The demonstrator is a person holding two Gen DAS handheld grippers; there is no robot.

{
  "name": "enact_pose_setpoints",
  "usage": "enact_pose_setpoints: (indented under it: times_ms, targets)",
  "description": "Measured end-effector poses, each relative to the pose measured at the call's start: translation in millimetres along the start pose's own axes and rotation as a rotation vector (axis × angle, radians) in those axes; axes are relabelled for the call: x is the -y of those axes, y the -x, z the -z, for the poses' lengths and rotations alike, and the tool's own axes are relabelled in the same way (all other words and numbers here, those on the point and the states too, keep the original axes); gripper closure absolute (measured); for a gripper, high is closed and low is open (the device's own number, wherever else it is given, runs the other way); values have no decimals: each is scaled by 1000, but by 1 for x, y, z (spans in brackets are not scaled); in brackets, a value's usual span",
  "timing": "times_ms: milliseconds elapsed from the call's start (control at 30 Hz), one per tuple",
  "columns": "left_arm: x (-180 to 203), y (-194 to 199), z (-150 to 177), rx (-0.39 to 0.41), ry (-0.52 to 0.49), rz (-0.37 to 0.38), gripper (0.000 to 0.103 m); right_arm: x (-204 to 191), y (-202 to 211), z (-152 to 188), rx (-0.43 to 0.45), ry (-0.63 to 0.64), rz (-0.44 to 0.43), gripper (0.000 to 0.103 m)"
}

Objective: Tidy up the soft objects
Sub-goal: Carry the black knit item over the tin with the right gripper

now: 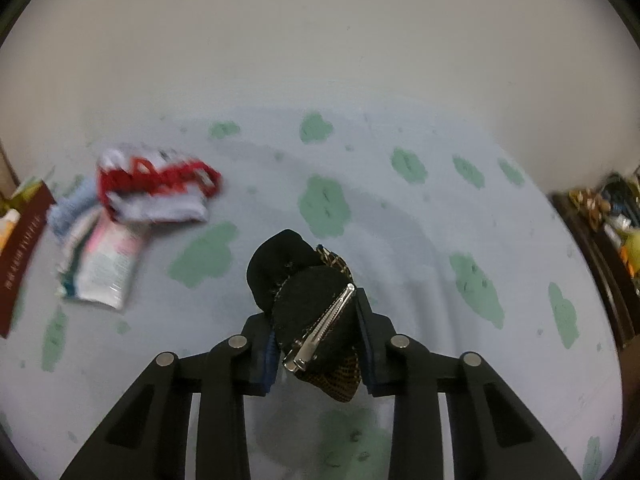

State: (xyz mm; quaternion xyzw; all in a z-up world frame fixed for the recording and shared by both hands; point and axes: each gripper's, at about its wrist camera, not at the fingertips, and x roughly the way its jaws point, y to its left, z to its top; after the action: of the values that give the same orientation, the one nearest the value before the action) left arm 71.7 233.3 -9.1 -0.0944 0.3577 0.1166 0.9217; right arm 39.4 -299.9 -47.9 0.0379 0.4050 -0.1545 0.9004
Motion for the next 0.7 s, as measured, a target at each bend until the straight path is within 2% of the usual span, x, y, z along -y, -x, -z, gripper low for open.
enact_pose_setpoints:
  times_ms: [167, 367, 533, 700]
  targets:
    - [6, 2, 2, 20, -56, -53, 50, -50, 25, -19, 41, 83, -99, 74]
    - [14, 7, 4, 39, -91, -66, 50, -125, 42, -27, 53, 221, -217, 74]
    - [4, 2, 1, 12, -36, -46, 50, -184, 49, -33, 33, 298, -336, 74]
    - [-6, 0, -1, 8, 13, -36, 50, -243, 52, -28, 21, 411, -412, 74]
